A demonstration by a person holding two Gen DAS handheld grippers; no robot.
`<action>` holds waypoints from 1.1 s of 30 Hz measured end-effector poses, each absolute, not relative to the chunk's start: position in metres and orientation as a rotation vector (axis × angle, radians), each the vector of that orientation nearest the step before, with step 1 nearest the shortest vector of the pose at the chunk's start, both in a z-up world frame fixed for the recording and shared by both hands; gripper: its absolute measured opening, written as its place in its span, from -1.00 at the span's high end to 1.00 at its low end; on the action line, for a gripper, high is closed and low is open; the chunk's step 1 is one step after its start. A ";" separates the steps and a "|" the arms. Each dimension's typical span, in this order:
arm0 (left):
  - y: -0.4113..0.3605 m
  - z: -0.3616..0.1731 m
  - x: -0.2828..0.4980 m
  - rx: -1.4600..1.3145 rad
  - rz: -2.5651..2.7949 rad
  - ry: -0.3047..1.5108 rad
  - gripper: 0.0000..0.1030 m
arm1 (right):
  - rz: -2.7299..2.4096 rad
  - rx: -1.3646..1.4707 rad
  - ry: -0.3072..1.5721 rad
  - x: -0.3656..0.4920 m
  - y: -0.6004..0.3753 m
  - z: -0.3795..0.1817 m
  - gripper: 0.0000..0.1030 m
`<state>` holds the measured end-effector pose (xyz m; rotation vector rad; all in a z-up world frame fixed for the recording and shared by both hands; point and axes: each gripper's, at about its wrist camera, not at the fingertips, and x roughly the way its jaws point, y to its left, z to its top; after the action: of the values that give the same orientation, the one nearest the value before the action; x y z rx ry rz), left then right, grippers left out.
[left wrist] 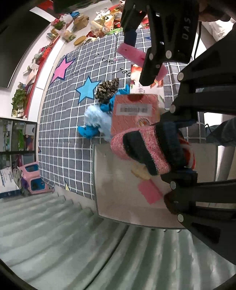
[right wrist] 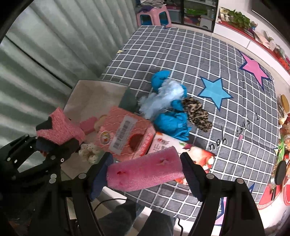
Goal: Organize soft objects
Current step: 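Carry the striped sock and pink foam tube over the white box with both tools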
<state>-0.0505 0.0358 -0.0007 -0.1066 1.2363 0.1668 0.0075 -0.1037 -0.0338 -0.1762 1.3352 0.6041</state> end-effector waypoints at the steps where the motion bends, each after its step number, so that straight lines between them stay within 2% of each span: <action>1: 0.039 -0.001 -0.054 -0.113 0.174 1.238 0.28 | 0.612 -0.183 1.334 0.005 -0.100 -0.033 -0.50; 33: 0.106 -0.005 -0.097 -0.240 0.332 1.239 0.28 | 0.759 -0.311 1.332 -0.022 -0.024 -0.025 -0.50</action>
<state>-0.0968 0.1058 -0.0053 -0.2403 1.2392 0.3316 -0.0218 -0.0243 -0.0247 -0.3111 1.3315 0.7586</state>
